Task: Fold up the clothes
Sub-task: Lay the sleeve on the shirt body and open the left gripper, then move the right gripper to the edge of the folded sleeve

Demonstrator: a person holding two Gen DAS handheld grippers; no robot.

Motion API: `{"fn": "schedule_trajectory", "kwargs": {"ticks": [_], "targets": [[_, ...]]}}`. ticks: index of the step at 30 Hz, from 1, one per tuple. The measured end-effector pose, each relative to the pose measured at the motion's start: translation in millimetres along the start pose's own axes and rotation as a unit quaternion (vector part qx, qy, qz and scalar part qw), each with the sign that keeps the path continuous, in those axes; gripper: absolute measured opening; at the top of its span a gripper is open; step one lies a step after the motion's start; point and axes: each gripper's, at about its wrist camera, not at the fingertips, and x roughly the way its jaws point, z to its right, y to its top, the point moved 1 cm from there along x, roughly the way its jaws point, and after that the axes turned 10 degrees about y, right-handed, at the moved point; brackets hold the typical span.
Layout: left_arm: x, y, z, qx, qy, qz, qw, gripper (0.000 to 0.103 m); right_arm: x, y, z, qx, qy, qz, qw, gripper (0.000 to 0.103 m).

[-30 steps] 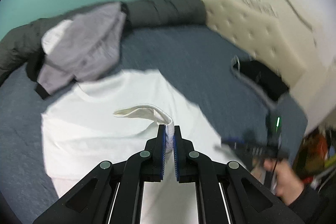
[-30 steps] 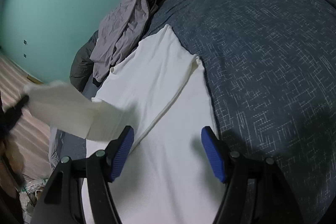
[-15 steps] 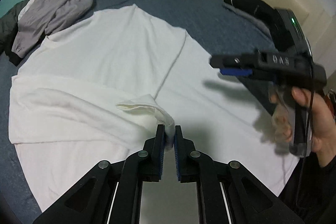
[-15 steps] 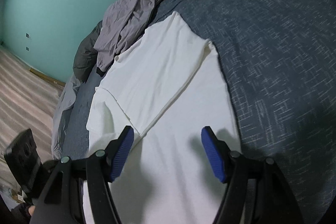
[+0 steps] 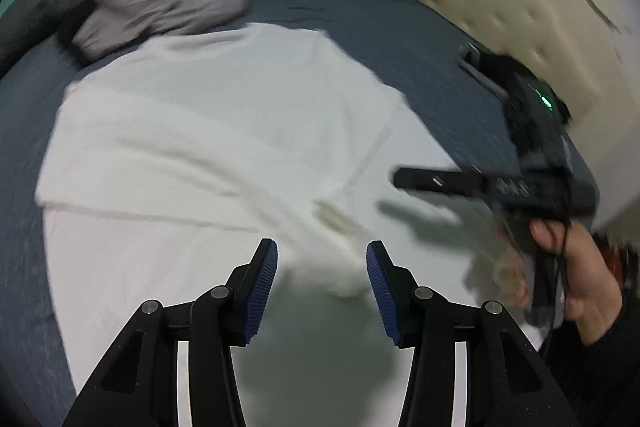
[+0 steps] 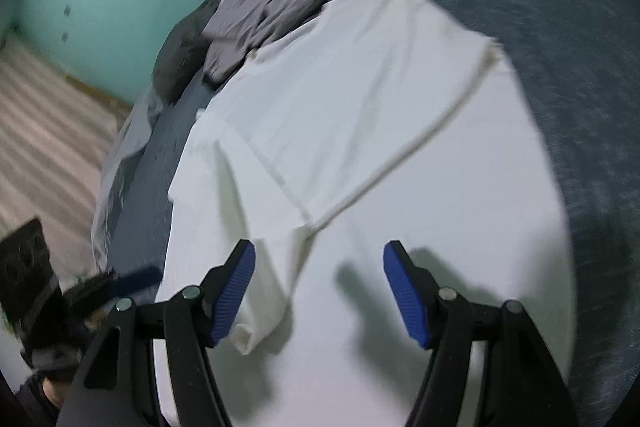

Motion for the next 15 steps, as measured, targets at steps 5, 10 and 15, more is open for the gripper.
{"fn": "schedule_trajectory", "kwargs": {"ticks": [5,10,15], "targets": [[-2.1,-16.3,-53.4,-0.068,0.046,0.012,0.9965,0.053,22.8,-3.6,-26.6,-0.038,-0.01,-0.022,0.999,0.068],[-0.4,-38.6,-90.7,-0.123,0.052,0.021,0.9909,0.053,44.3,-13.6,-37.0,-0.068,-0.047,-0.049,0.995,0.067],[2.0,-56.8,-107.7,-0.142,0.051,0.034,0.9879,0.054,49.9,-24.0,-37.0,-0.084,-0.078,-0.059,0.992,0.036]]}}
